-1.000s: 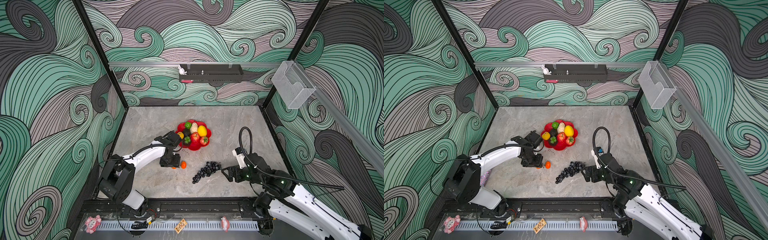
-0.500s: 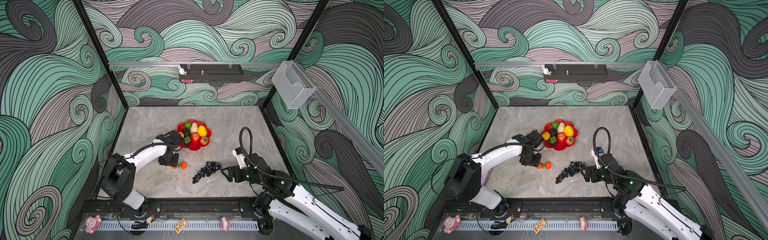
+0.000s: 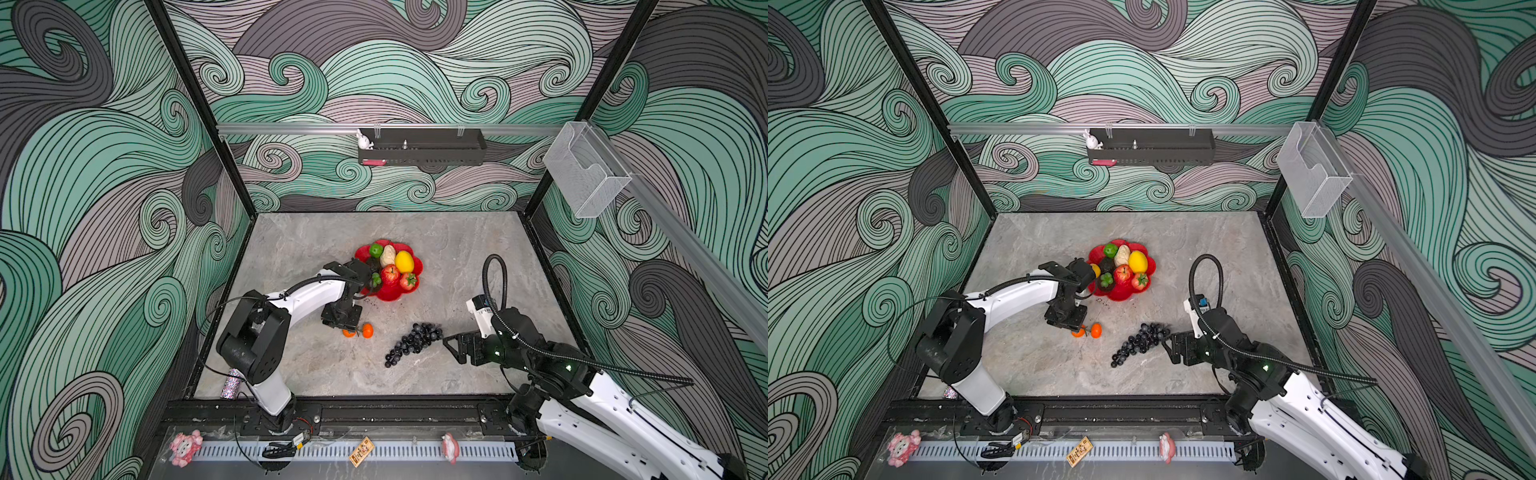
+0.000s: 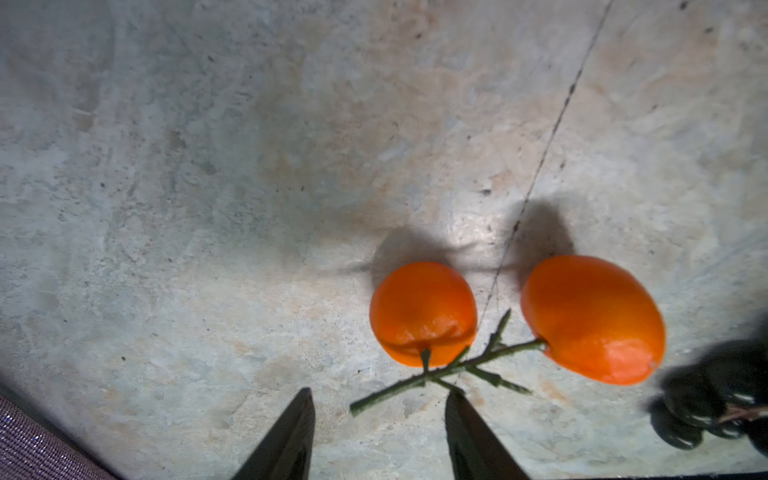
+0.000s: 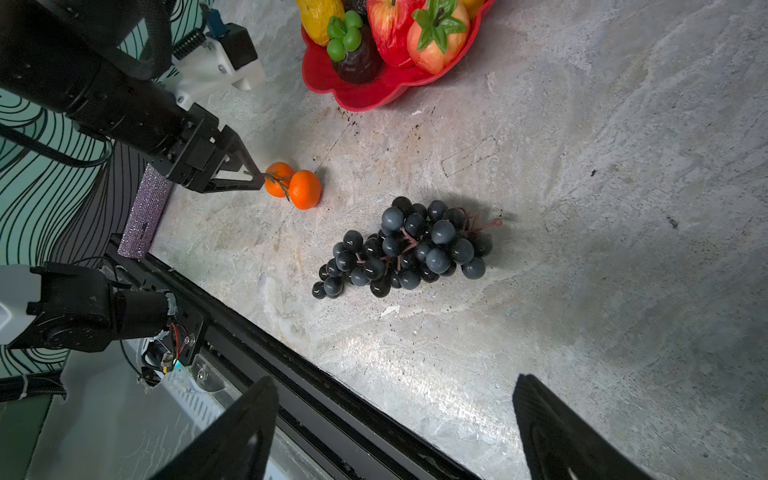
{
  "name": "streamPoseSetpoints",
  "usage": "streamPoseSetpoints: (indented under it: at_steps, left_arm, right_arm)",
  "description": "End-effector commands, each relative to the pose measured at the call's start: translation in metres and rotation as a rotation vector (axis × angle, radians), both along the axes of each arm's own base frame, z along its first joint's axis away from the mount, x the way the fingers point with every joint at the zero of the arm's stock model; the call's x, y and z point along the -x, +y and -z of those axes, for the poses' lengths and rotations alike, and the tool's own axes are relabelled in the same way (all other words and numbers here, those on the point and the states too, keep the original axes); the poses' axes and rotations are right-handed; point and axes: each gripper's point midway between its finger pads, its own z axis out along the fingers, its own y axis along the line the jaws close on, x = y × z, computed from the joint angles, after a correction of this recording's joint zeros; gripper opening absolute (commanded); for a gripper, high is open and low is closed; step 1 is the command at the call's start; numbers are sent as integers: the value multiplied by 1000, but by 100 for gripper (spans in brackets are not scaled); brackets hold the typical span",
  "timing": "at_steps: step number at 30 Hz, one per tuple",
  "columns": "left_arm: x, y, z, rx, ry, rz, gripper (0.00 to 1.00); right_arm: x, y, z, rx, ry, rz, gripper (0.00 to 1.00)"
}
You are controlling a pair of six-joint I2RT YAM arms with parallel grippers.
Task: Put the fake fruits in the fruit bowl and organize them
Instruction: 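Move the left gripper down over the orange tangerines on the stem, then close the left gripper on the tangerine stem and lift it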
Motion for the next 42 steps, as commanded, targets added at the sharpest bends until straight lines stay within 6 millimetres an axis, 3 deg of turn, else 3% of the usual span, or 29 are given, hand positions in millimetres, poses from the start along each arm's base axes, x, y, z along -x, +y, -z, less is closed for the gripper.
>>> streamPoseSetpoints:
  at_steps: [1,9,19,30,39,42]
  left_arm:
    - [2,-5,3,-10,56,40,54]
    - [13,-25,7,67,106,86,44]
    - [24,-32,2,92,107,105,28]
    - [29,-41,4,103,114,134,19]
    - [48,-49,-7,135,81,166,0]
    - [59,-53,-16,141,39,206,0]
  right_arm:
    - [1,-3,2,-5,1,11,90]
    - [4,-6,6,2,4,10,90]
    - [2,-4,5,5,6,8,90]
    - [1,-2,2,1,3,5,90]
    - [1,-3,-2,-4,-9,7,90]
    - [0,-3,-3,2,-14,8,90]
